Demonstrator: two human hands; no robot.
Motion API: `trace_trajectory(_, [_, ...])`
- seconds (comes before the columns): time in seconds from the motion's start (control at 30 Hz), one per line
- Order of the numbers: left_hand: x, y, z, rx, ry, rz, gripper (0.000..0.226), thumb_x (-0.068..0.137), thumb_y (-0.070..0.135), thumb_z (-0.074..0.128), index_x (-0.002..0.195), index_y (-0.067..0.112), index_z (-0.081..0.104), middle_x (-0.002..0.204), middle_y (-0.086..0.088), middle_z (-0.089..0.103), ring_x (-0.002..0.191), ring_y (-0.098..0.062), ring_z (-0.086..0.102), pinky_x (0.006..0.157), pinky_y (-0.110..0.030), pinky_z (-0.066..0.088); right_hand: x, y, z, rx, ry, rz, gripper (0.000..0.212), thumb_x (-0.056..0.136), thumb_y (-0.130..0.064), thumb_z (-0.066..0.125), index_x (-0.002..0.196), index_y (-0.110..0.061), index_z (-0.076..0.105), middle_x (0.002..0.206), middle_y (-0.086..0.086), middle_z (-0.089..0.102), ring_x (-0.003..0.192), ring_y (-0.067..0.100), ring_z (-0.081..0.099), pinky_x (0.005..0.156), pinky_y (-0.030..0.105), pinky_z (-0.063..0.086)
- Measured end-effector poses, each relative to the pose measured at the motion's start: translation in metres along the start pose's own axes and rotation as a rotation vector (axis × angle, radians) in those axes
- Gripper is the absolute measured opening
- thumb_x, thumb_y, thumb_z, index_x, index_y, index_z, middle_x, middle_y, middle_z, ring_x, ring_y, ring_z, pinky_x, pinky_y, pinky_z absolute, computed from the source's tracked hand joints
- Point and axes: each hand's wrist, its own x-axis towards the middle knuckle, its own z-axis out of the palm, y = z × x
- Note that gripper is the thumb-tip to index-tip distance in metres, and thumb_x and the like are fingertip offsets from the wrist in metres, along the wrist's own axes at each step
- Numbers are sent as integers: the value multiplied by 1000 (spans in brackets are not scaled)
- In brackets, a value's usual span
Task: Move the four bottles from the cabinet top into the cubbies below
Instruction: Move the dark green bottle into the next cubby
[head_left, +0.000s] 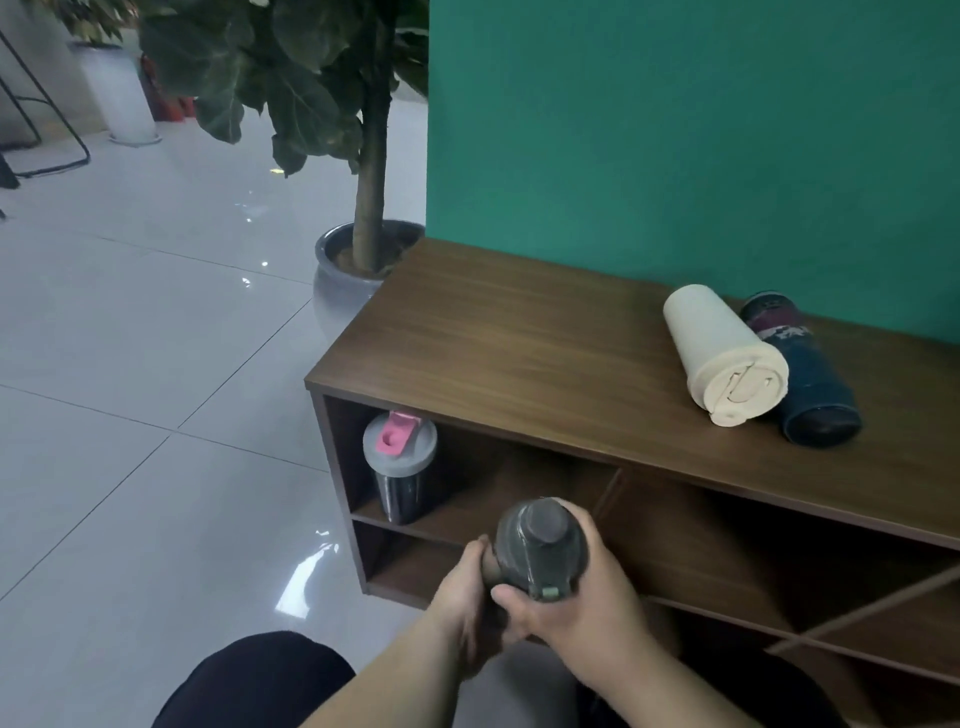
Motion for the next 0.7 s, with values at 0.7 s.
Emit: trace_trajectory(0.7, [70,17,10,-324,54,143,94,83,84,31,124,5,63,126,-18,69,122,-36,60,116,-51,36,102,47,29,-12,150,299,71,56,-39,92,116,-32,56,114,-12,71,110,11,66,102,35,51])
